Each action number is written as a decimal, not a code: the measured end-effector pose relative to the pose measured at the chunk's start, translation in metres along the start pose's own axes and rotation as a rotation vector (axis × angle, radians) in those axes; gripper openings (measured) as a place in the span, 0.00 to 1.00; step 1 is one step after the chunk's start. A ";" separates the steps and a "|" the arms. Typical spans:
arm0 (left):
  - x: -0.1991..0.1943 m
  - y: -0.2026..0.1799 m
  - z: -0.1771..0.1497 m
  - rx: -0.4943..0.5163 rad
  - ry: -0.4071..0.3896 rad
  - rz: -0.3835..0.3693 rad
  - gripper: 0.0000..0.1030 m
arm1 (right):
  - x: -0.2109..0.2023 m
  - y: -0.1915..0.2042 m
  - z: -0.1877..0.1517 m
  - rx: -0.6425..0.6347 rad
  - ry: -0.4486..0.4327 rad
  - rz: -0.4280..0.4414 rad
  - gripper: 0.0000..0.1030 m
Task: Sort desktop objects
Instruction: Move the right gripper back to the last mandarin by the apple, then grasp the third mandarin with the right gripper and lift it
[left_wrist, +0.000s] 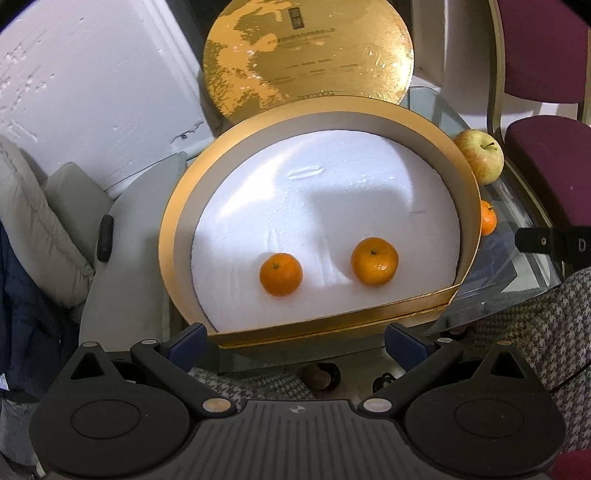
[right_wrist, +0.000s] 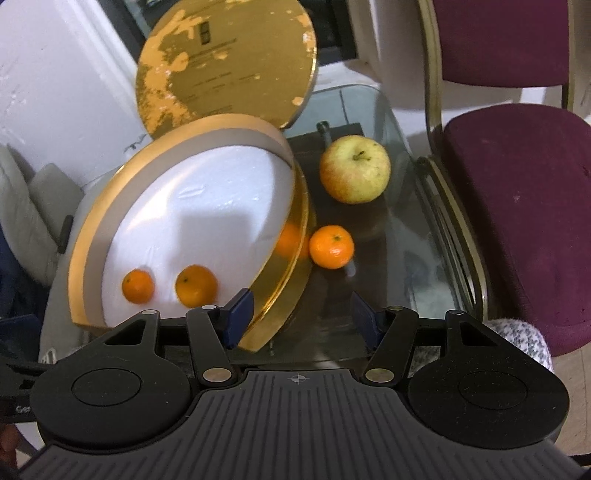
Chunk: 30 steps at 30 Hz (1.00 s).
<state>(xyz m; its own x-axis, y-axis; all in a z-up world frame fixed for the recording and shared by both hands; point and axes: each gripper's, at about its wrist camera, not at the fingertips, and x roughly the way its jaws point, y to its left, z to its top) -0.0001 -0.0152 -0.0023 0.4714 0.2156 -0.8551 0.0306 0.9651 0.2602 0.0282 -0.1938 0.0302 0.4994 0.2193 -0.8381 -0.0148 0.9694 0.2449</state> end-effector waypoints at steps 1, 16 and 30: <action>0.001 -0.002 0.002 0.004 0.001 -0.001 0.99 | 0.002 -0.003 0.002 0.006 -0.001 -0.002 0.62; 0.019 -0.017 0.018 0.053 0.041 0.003 0.99 | 0.061 -0.051 0.023 0.111 0.019 0.019 0.54; 0.033 -0.017 0.021 0.048 0.083 0.014 0.99 | 0.101 -0.063 0.030 0.174 0.023 0.106 0.53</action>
<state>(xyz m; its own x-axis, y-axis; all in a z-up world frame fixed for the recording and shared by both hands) 0.0330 -0.0277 -0.0255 0.3975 0.2426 -0.8849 0.0675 0.9541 0.2919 0.1057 -0.2359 -0.0546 0.4833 0.3239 -0.8133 0.0846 0.9074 0.4116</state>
